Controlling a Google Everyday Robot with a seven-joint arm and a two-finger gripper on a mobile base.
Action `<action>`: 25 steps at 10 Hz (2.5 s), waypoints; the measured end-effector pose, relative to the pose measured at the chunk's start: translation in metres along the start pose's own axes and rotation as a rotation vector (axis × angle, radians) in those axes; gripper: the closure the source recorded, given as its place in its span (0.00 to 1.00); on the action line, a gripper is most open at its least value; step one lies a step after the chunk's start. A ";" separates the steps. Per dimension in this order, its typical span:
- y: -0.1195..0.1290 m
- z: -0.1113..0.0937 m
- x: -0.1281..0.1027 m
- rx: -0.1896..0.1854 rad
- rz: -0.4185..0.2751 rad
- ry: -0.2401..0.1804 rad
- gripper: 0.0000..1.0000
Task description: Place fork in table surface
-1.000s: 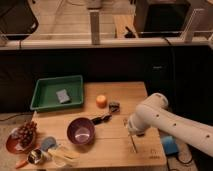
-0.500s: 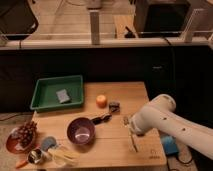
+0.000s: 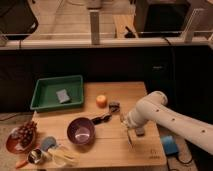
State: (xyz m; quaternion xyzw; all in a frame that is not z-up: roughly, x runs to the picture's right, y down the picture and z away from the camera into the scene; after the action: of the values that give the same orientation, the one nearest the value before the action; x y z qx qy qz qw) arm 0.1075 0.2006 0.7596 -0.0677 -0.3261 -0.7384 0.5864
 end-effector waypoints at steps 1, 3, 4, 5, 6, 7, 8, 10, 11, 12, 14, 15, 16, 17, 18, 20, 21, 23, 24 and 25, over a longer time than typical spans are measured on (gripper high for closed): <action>0.005 0.020 0.008 0.015 -0.003 -0.022 1.00; 0.015 0.056 0.020 0.035 0.003 -0.073 1.00; 0.016 0.074 0.025 0.045 0.005 -0.113 1.00; 0.015 0.088 0.029 0.055 0.008 -0.168 0.99; 0.011 0.095 0.034 0.062 0.014 -0.216 0.93; 0.009 0.094 0.033 0.065 0.010 -0.210 0.83; 0.009 0.094 0.032 0.062 0.005 -0.216 0.75; 0.010 0.092 0.030 0.058 0.004 -0.221 0.53; 0.011 0.092 0.030 0.059 0.006 -0.219 0.44; 0.011 0.092 0.030 0.058 0.004 -0.220 0.33; 0.013 0.092 0.030 0.057 0.008 -0.218 0.21; 0.013 0.091 0.029 0.057 0.009 -0.218 0.20; 0.010 0.090 0.027 0.051 0.003 -0.223 0.20; 0.002 0.086 0.024 0.032 -0.004 -0.232 0.20; 0.004 0.086 0.026 0.034 0.004 -0.226 0.20; 0.002 0.086 0.026 0.034 0.000 -0.229 0.20; 0.004 0.085 0.026 0.031 0.003 -0.229 0.20; 0.004 0.082 0.025 0.031 0.004 -0.231 0.20; 0.004 0.082 0.025 0.031 0.004 -0.232 0.20; 0.004 0.081 0.025 0.031 0.003 -0.232 0.20</action>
State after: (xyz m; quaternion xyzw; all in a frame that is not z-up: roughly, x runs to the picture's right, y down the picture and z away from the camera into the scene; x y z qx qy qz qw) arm 0.0808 0.2249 0.8365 -0.1443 -0.4030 -0.7195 0.5469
